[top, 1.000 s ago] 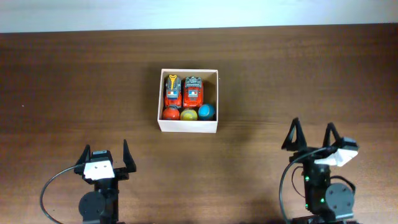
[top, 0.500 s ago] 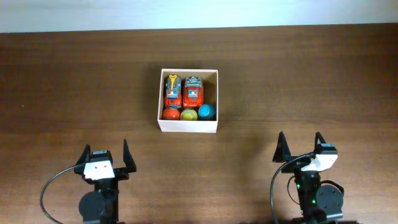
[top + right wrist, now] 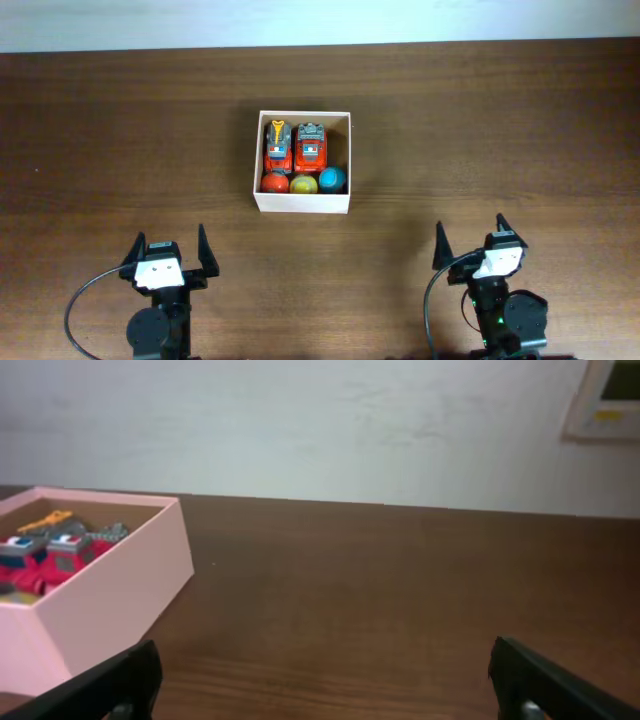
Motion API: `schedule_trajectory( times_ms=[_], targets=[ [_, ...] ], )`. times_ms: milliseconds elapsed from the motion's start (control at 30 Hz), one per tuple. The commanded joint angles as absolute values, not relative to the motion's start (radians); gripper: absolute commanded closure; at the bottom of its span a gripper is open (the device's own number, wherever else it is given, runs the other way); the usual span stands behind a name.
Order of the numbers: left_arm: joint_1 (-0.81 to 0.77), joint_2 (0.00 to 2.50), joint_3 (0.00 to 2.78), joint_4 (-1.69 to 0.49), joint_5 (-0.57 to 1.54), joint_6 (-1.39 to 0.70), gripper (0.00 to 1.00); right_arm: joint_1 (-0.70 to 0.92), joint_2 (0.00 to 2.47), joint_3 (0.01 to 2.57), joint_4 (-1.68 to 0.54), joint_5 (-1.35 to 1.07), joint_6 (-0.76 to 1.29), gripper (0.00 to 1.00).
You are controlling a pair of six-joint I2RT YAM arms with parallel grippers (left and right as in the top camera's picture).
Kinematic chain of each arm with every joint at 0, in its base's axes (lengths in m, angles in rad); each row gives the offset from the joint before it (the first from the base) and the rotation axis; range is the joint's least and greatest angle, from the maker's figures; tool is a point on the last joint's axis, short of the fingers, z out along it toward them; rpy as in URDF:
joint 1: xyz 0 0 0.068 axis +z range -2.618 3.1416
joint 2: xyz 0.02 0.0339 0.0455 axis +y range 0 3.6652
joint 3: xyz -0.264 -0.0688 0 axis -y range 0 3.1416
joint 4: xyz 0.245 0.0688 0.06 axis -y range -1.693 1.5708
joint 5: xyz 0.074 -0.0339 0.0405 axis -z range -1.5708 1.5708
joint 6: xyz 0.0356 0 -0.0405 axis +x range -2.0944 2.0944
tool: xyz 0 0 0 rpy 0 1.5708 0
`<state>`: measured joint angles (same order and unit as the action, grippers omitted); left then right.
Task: Pack container
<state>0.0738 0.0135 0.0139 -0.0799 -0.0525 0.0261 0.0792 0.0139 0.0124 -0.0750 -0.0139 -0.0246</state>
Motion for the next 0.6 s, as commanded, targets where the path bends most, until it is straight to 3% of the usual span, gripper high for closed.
schedule_trajectory(
  times_ms=[0, 567],
  targets=[
    [0.08, 0.005, 0.009, -0.081, -0.041, 0.042, 0.01, 0.07, 0.003, 0.006, -0.076, -0.042, -0.072, 0.01],
    [0.08, 0.005, 0.009, -0.081, -0.041, 0.042, 0.01, 0.028, 0.003, 0.006, -0.076, -0.041, -0.072, 0.01]
  ],
)
